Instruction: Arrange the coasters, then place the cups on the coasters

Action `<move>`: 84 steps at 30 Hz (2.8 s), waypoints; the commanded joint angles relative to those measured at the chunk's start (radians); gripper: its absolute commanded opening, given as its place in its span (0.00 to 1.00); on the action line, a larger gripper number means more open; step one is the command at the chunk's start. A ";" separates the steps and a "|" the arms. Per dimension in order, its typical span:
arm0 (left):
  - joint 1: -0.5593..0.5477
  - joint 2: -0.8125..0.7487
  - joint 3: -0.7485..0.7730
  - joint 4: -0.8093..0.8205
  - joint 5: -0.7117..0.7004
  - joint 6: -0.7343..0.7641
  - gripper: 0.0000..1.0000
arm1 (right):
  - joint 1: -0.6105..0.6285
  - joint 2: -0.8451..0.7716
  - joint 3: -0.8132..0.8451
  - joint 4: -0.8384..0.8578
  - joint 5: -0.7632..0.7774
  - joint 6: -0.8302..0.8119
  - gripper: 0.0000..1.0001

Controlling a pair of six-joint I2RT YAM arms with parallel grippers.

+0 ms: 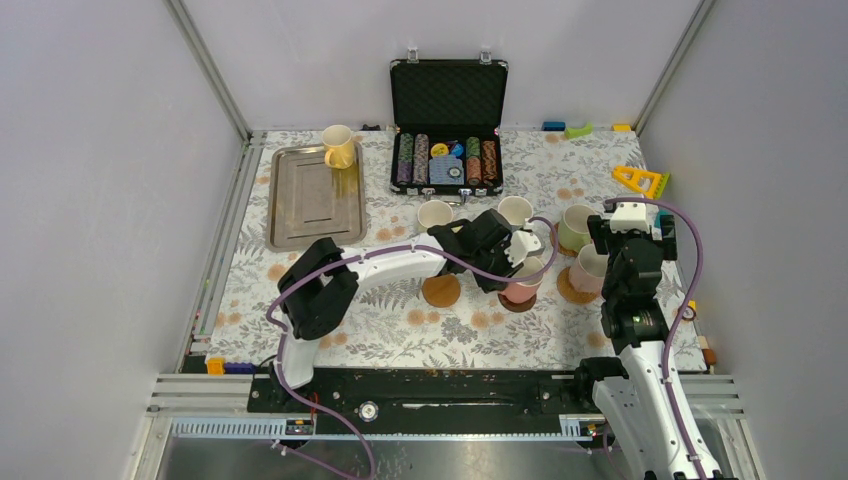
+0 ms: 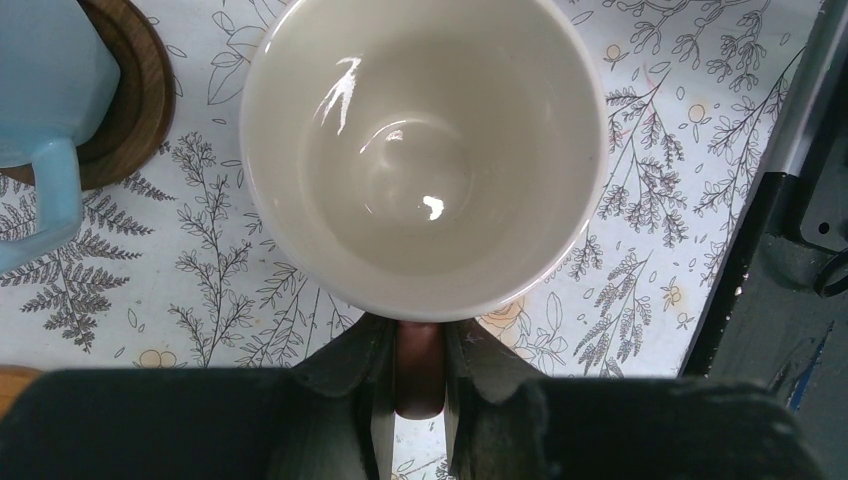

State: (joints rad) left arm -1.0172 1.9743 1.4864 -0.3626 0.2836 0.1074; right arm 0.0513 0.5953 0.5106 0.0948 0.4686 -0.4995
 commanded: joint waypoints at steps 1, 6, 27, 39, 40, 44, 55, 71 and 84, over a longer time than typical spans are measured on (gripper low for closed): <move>-0.009 0.005 0.055 0.059 0.014 -0.004 0.00 | -0.005 -0.009 0.000 0.025 -0.011 0.010 0.98; -0.009 -0.010 0.041 0.038 0.009 0.016 0.10 | -0.006 -0.009 0.000 0.021 -0.017 0.012 0.99; -0.005 -0.323 -0.124 -0.065 -0.080 0.080 0.99 | -0.006 0.001 0.008 -0.004 -0.041 0.030 0.98; 0.183 -0.611 -0.132 -0.184 -0.141 0.081 0.99 | -0.005 -0.010 0.010 -0.013 -0.047 0.035 1.00; 0.209 -0.629 -0.130 -0.182 -0.142 0.080 0.99 | -0.005 -0.010 0.011 -0.014 -0.049 0.036 1.00; 0.330 -0.687 -0.127 -0.177 -0.141 0.063 0.99 | -0.005 -0.009 0.015 -0.022 -0.054 0.039 1.00; 0.616 -0.735 -0.080 -0.152 -0.225 -0.011 0.99 | -0.005 -0.022 0.017 -0.028 -0.055 0.041 1.00; 0.894 -0.416 0.160 -0.211 -0.311 -0.171 0.99 | -0.007 -0.026 0.013 -0.033 -0.067 0.041 1.00; 0.986 -0.067 0.397 -0.186 -0.254 -0.250 0.99 | -0.009 -0.011 0.010 -0.033 -0.072 0.036 1.00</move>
State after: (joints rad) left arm -0.0303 1.8389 1.7901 -0.5919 0.0055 -0.1135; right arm 0.0509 0.5812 0.5106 0.0349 0.4007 -0.4736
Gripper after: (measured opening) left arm 0.985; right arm 0.994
